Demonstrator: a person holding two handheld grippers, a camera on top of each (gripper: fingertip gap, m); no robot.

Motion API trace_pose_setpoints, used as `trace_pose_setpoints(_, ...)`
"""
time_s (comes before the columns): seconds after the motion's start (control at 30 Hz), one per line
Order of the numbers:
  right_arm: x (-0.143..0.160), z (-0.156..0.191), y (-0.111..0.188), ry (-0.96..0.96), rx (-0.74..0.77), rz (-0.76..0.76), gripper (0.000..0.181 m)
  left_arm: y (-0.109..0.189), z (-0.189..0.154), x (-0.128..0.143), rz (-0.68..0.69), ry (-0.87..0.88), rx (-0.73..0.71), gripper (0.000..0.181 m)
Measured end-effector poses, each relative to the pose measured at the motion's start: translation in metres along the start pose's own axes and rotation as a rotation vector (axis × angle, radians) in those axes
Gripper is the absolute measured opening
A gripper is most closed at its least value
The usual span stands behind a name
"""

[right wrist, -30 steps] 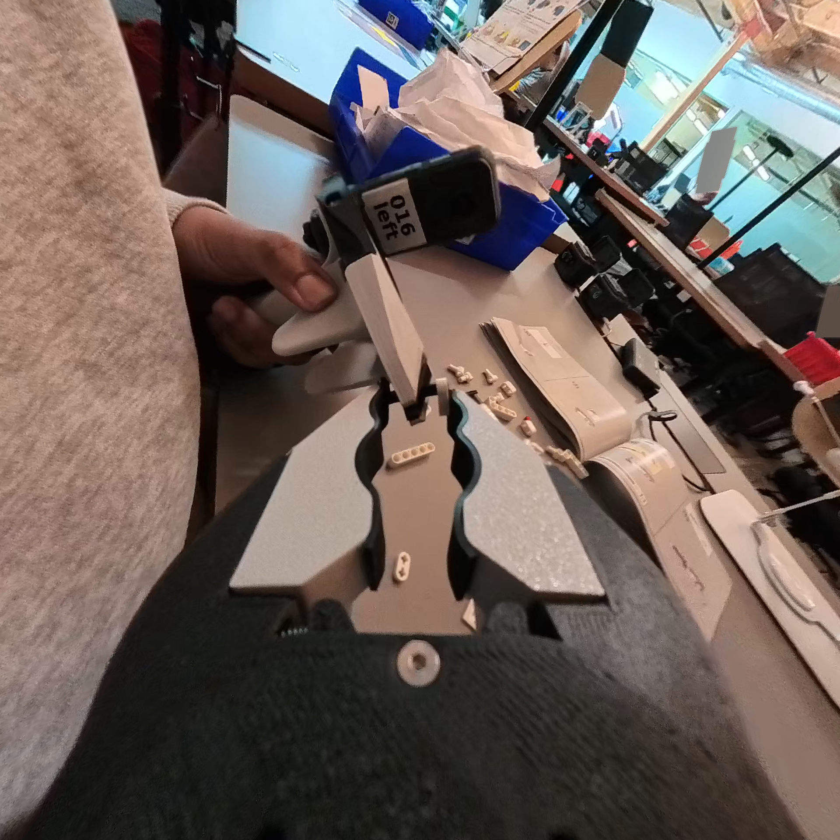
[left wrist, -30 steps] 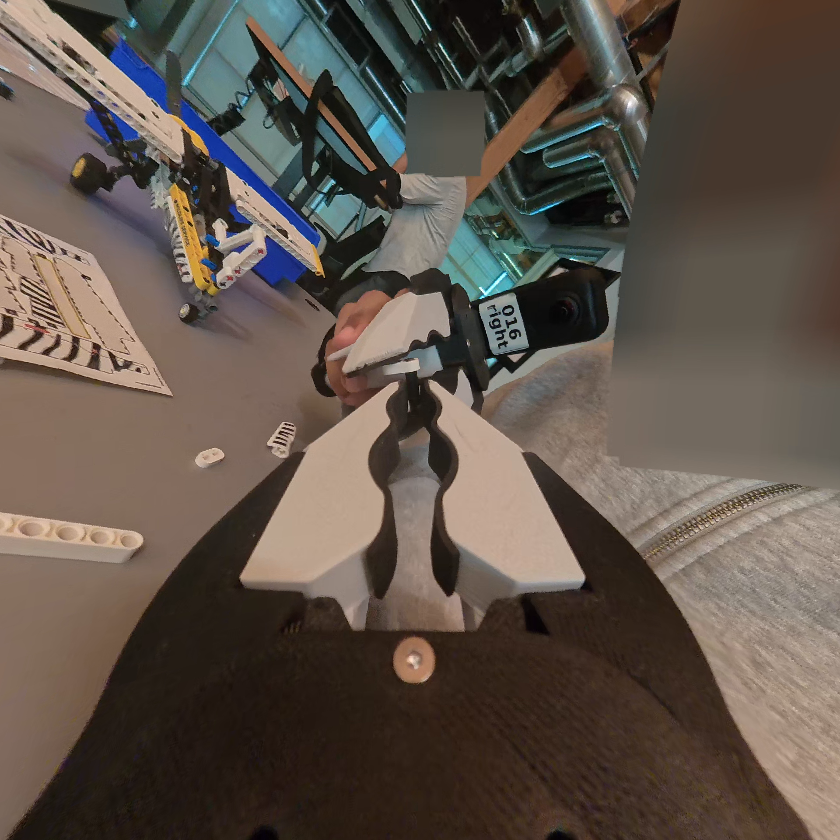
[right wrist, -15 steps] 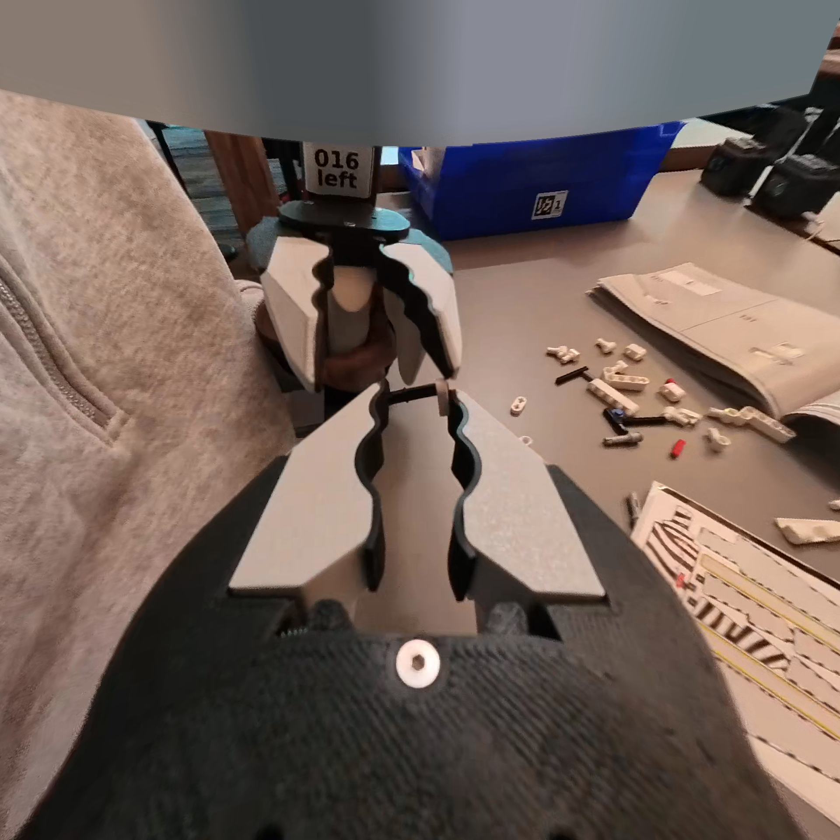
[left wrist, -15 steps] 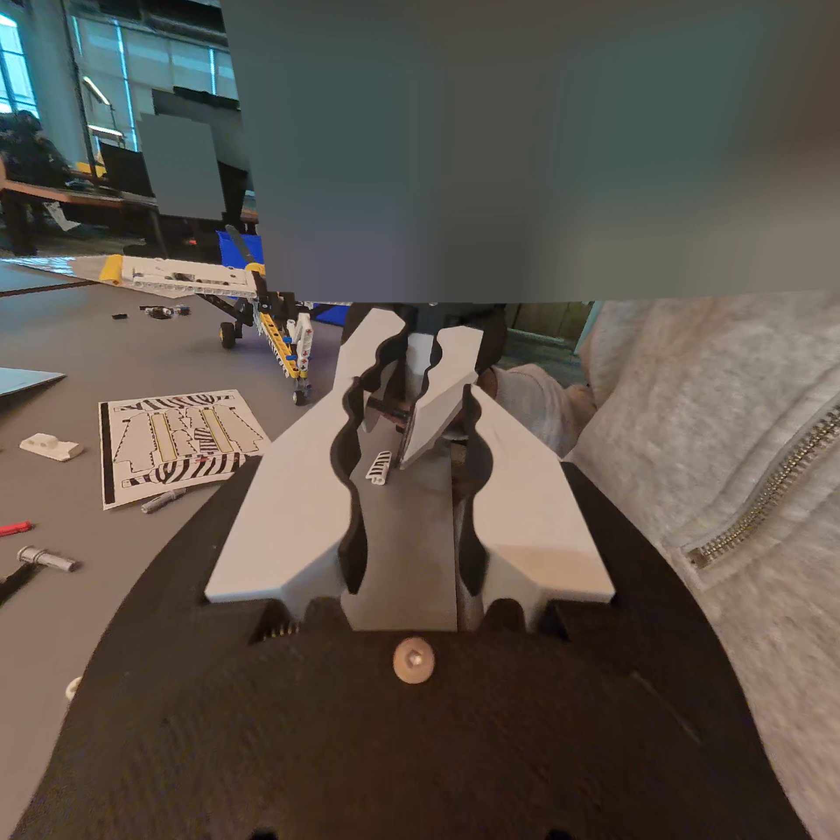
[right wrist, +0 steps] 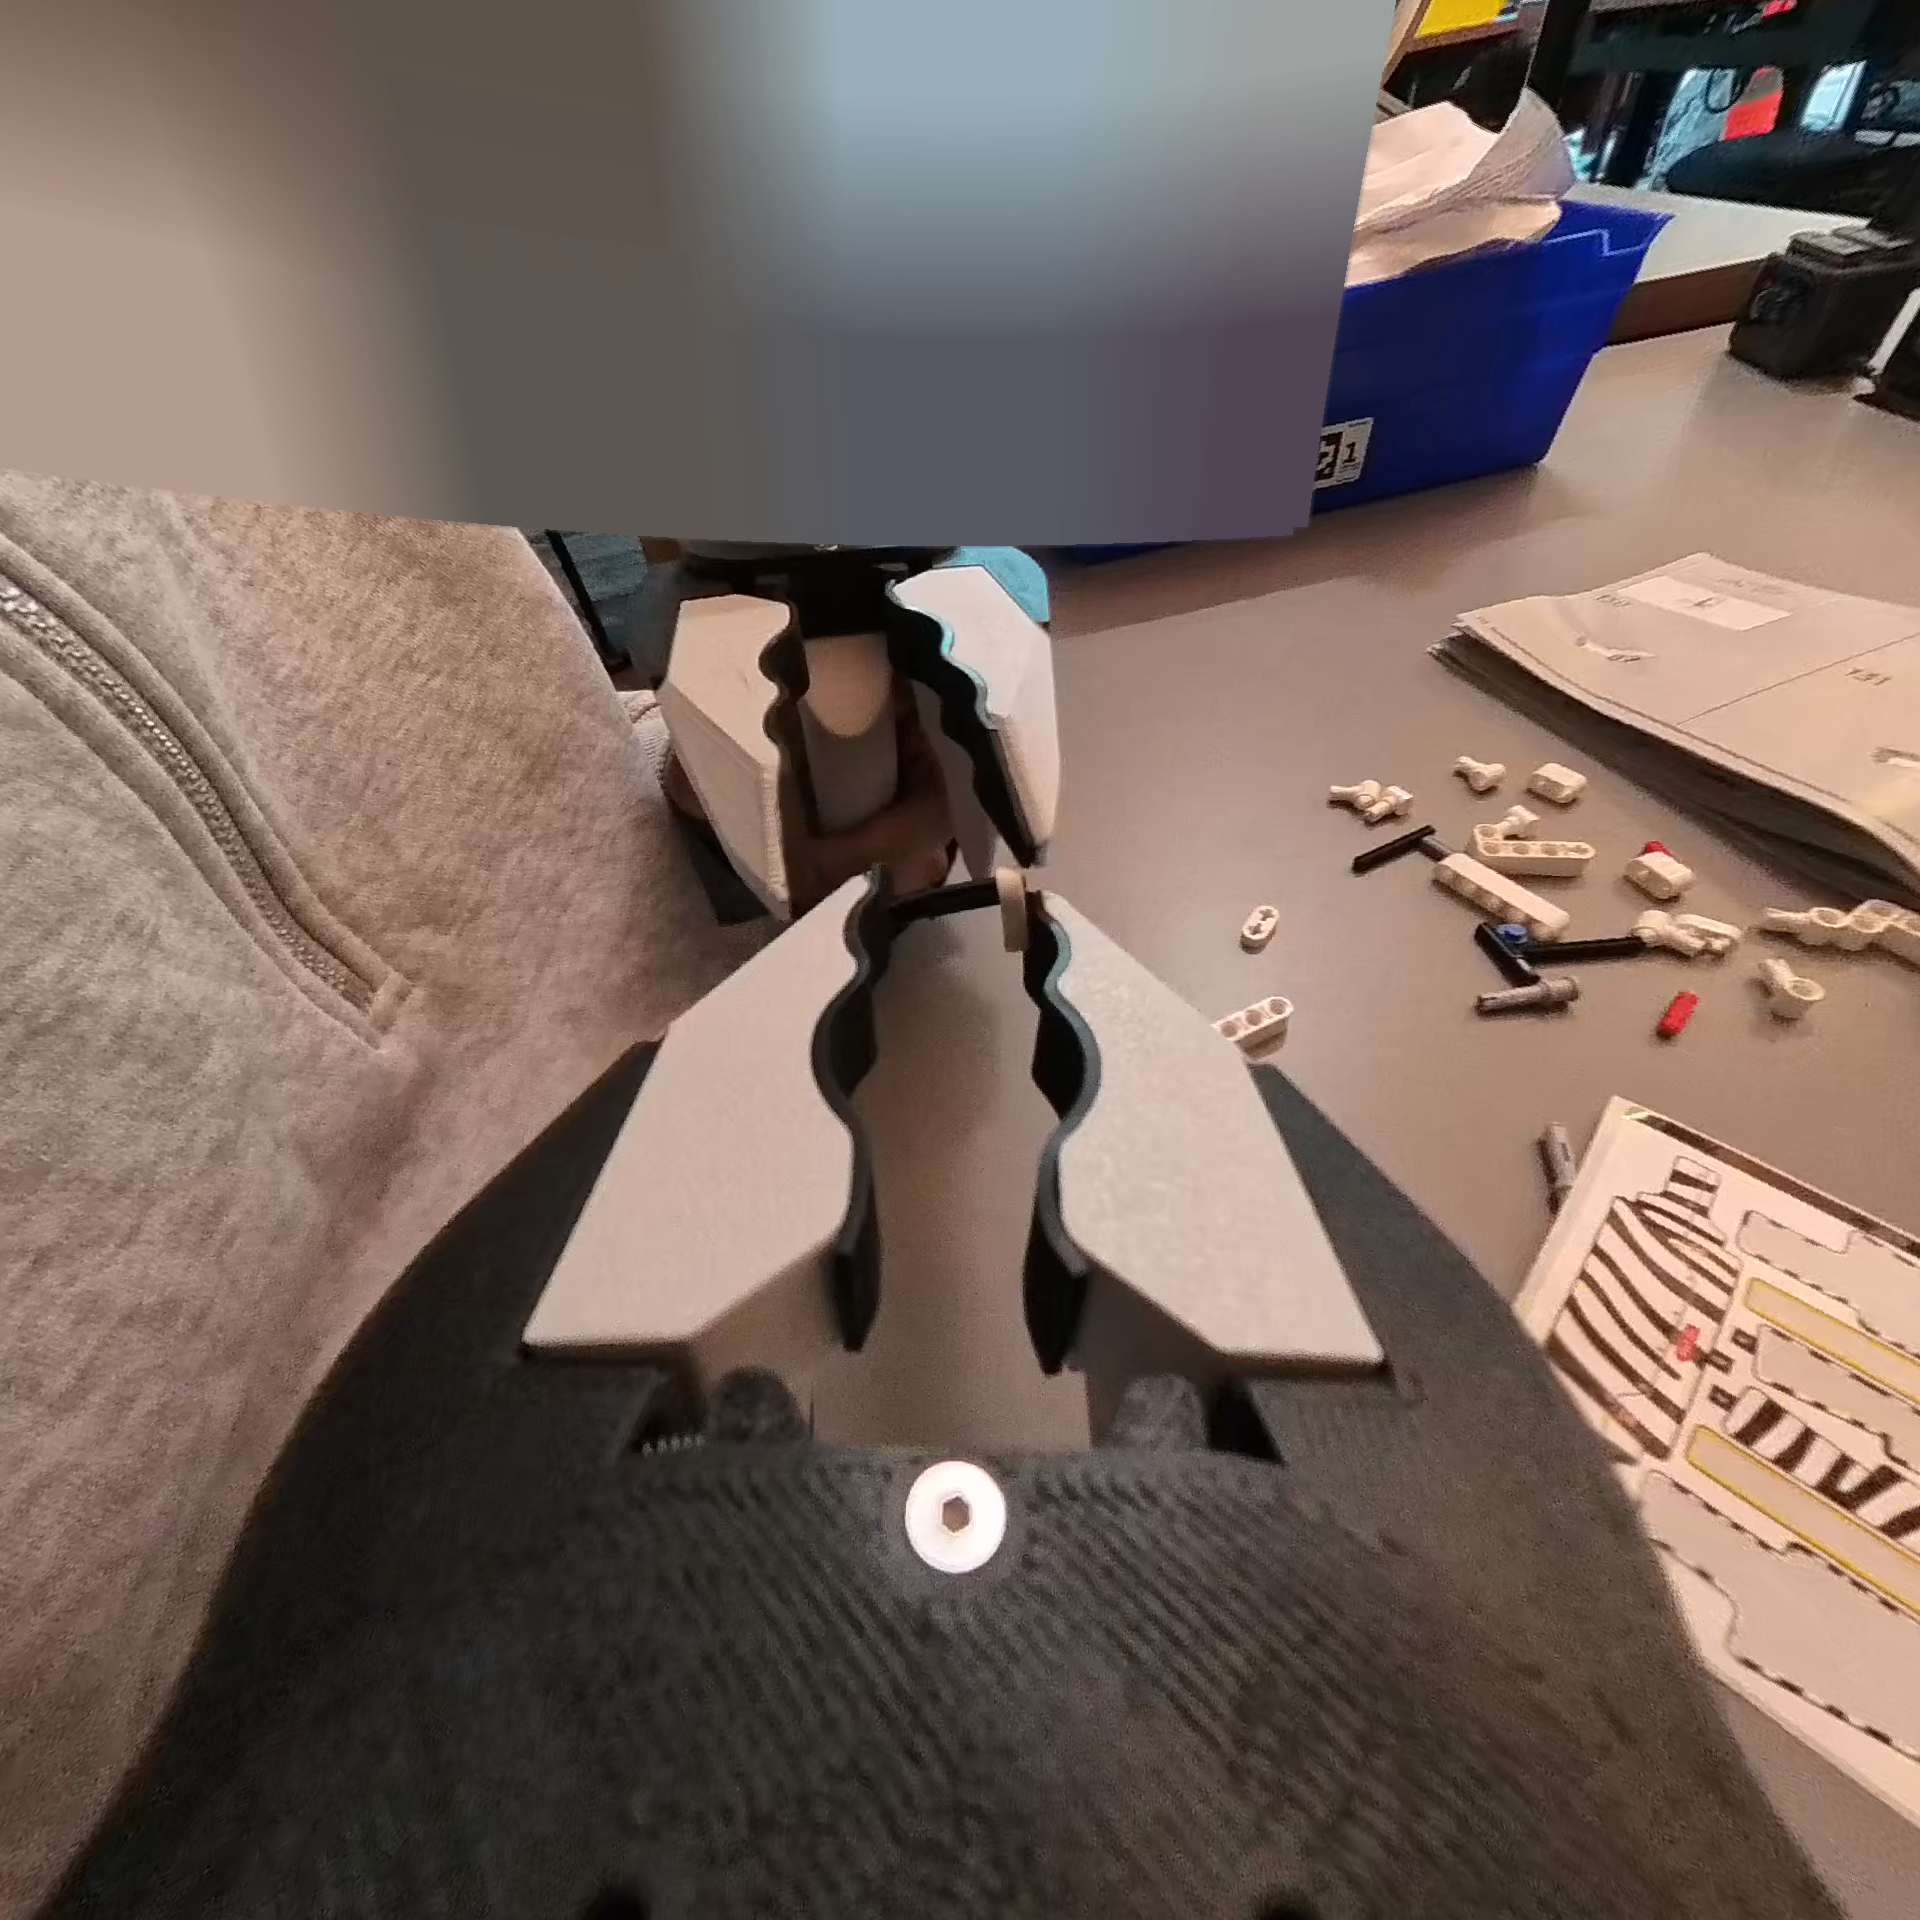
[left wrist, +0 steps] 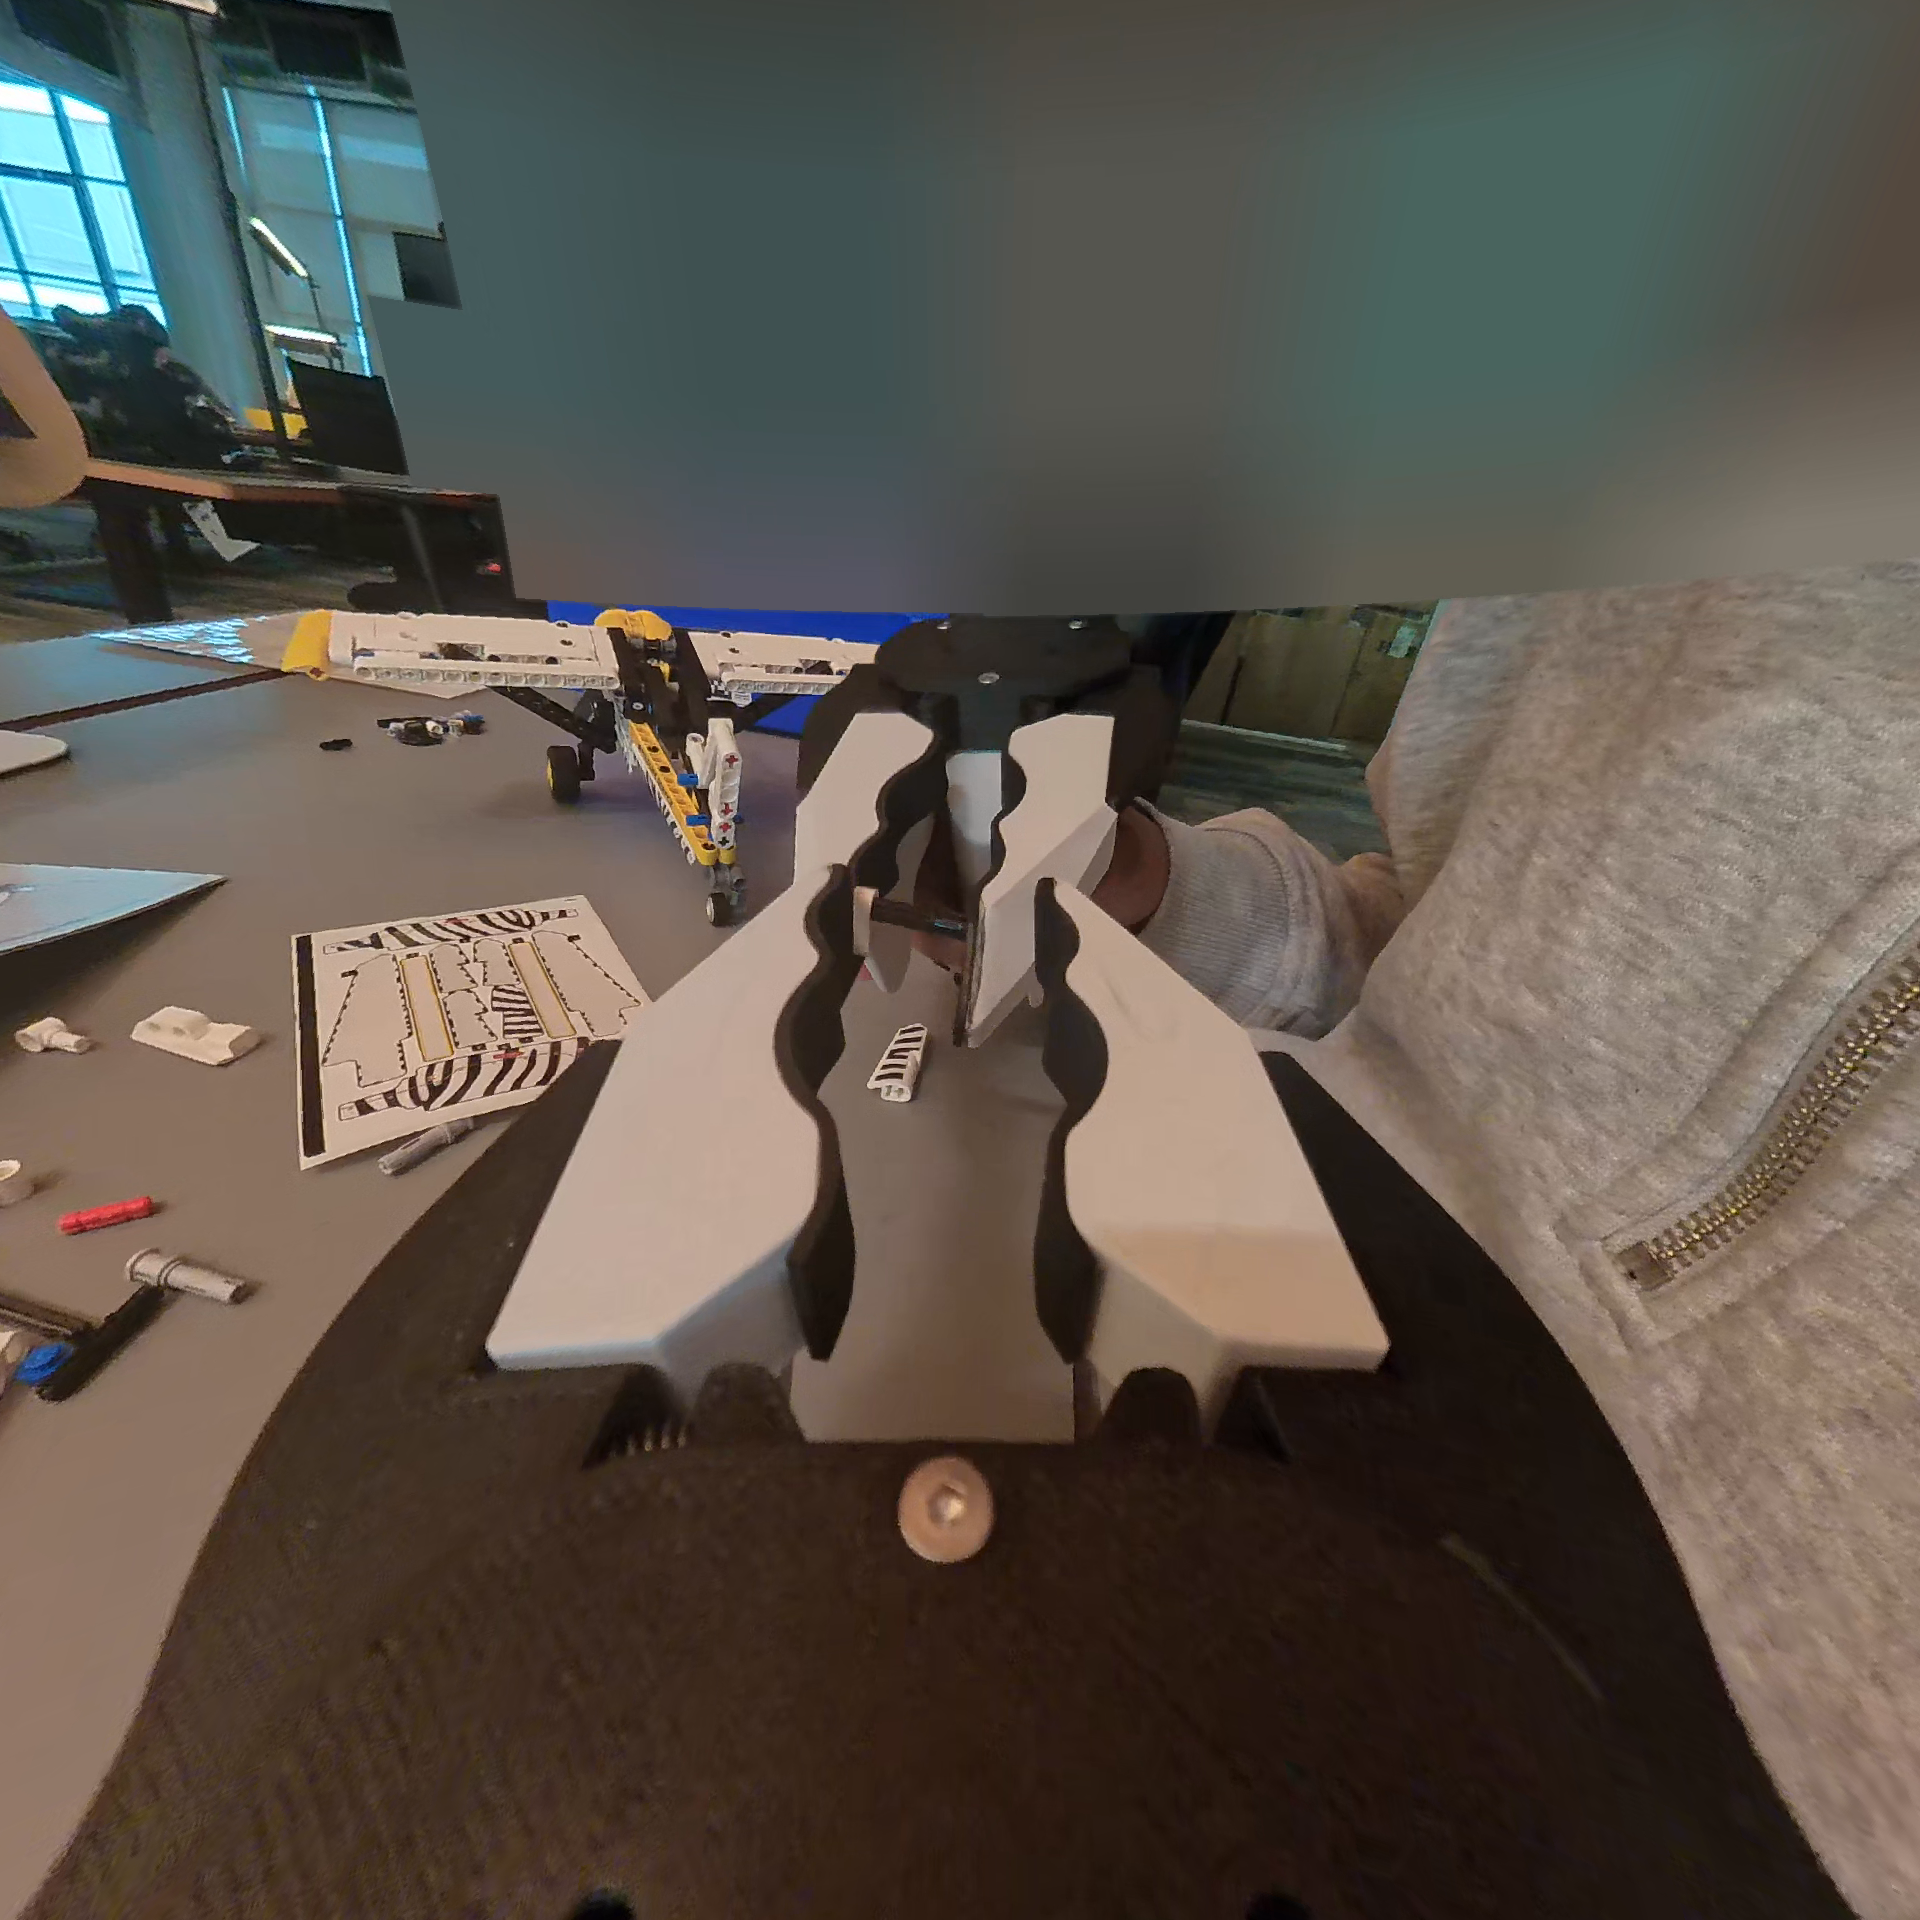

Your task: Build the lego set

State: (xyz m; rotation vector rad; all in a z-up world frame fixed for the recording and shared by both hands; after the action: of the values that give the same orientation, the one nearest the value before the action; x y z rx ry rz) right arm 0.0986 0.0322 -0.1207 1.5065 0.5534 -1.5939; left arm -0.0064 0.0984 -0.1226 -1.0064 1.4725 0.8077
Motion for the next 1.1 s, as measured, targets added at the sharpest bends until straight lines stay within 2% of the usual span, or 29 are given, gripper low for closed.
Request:
trace_pose_setpoints(0.37,0.0004,0.0003,0.0004,-0.036,-0.051,-0.019,0.024,-0.0011,-0.0004,0.0011,0.017,0.026,0.024,0.035)
trace_pose_setpoints(0.7,0.0029,-0.0031,0.0016,-0.075,-0.074,-0.041,0.024,-0.0025,-0.0013,0.0009,0.011,-0.005,-0.012,0.034)
trace_pose_setpoints(0.73,0.0036,-0.0036,0.0016,-0.082,-0.074,-0.038,0.024,-0.0025,-0.0013,0.0008,0.008,-0.007,-0.012,0.033)
trace_pose_setpoints(0.77,0.0046,-0.0047,0.0013,-0.086,-0.067,-0.031,0.024,-0.0026,-0.0027,0.0008,0.006,-0.010,0.002,0.024)
trace_pose_setpoints(0.83,0.0054,-0.0048,0.0012,-0.091,-0.075,-0.033,0.024,-0.0035,-0.0033,0.0011,0.009,-0.007,0.006,0.023)
trace_pose_setpoints(1.0,0.0043,-0.0028,0.0001,-0.087,-0.090,-0.039,0.024,-0.0026,0.0003,0.0009,0.003,0.028,0.001,0.036)
trace_pose_setpoints(1.1,0.0040,-0.0025,0.0000,-0.085,-0.092,-0.040,0.024,-0.0028,0.0002,0.0012,0.009,0.036,0.013,0.035)
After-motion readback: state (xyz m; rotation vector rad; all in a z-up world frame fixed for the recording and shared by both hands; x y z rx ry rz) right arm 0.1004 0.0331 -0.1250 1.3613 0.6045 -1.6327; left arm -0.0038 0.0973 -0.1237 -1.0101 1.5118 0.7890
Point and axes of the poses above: each gripper's, where its closed fingertips meet, y back along the fingers, x out of its underside, z = x × y across the jaws, the point moved 8 cm from there along y, back along the fingers, and after that the axes turned 8 degrees about -x, right-handed, at the moved point
